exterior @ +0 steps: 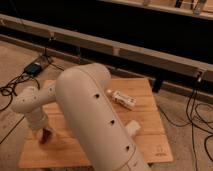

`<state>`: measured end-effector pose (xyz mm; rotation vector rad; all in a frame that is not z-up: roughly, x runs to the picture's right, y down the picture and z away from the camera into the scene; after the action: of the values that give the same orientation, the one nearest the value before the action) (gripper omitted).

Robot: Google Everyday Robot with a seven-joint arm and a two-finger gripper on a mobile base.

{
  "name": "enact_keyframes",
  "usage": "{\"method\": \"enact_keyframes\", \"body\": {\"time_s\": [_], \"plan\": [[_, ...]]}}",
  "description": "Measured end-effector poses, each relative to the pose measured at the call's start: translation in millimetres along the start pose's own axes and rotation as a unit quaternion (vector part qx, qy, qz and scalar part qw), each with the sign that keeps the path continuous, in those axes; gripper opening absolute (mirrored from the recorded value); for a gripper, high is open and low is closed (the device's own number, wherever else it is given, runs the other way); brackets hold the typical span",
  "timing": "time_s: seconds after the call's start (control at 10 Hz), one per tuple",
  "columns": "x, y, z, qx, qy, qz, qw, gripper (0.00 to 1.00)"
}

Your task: Place the pepper on the white sponge

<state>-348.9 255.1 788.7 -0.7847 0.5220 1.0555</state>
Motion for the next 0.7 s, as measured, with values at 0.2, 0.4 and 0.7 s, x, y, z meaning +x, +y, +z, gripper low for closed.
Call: {"method": "enact_keyframes", "body": {"time_s": [0.2,0.4,0.7], "plan": [[-3,12,0,0.005,0.001,-0.017,0.9998,0.49],[-10,-1,-4,0.021,-0.003,-0.024,0.9995,0.26],[-21,-25,-14,0.039,-0.014,-0.021,0.9989,0.02]]}}
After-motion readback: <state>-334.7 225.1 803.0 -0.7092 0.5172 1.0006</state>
